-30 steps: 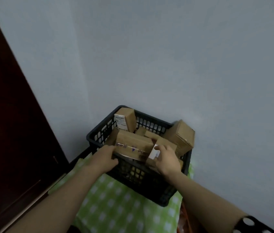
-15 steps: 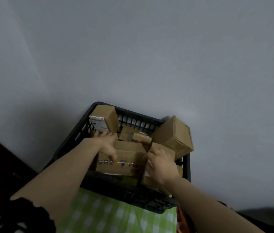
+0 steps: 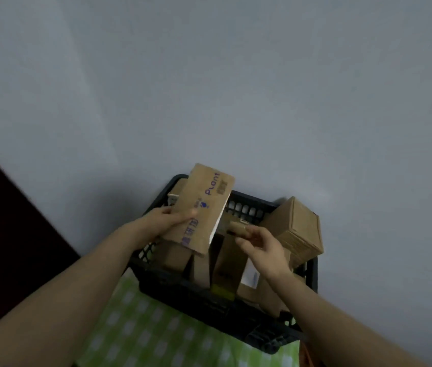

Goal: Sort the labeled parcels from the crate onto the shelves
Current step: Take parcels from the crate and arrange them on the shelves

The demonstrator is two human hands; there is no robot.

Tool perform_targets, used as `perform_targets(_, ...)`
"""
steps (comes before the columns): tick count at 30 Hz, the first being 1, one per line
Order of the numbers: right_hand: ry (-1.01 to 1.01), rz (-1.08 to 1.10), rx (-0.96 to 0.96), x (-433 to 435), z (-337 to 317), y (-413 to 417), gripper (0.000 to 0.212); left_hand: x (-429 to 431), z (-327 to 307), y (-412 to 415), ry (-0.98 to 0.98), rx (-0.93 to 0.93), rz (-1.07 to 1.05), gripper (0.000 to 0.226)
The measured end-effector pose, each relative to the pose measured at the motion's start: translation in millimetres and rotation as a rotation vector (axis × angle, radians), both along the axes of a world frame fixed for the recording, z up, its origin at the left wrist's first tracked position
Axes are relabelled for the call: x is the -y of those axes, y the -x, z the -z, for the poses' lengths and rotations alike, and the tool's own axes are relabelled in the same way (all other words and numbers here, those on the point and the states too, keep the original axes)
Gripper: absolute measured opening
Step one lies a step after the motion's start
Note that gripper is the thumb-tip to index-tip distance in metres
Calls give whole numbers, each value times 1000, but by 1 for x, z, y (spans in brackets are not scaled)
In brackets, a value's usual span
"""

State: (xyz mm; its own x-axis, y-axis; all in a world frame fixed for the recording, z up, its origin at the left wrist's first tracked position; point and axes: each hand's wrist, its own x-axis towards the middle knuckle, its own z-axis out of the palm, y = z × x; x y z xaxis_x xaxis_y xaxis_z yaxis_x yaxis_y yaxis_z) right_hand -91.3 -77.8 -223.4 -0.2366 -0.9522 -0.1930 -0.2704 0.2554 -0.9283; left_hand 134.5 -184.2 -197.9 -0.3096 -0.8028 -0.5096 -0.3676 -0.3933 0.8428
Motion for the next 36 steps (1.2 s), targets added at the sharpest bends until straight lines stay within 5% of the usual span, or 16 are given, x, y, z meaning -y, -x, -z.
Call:
perform_targets(2,-125,-75,306,2,-14,-12,82,-35,-7,-3,-107,-210,-113,63)
perform_targets(4,-215,-212,530,-3,-24,-27,102,-70,-9,-5,-139,-274,-208,53)
perform_targets(8,-193,-441,675,-27,-34,-55,63,-138,-15,-18,-17,-145,-427,68)
perform_targets(12,-77,-584,468,-52,-33,-87,90,-197,-35,-32,118,-95,-547,67)
perform_targets(18,-11,-879,490,-98,-49,-132,56,-278,-59,-60,133,-178,-728,47)
perform_targets(23,-93,-967,517,-119,-72,-158,77,-325,-78,-89,221,-302,-820,50)
perform_targets(27,-89,-1119,487,-137,-88,-182,57,-353,-95,-104,268,-266,-782,50)
perform_targets(32,15,-897,526,-142,-124,-198,78,-391,-130,-130,177,118,-536,42)
perform_targets(34,225,-993,254,-137,-143,-193,85,-399,-148,-138,116,453,-396,51)
perform_targets(36,363,-1276,-198,-138,-160,-196,90,-401,-162,-144,78,721,-250,86)
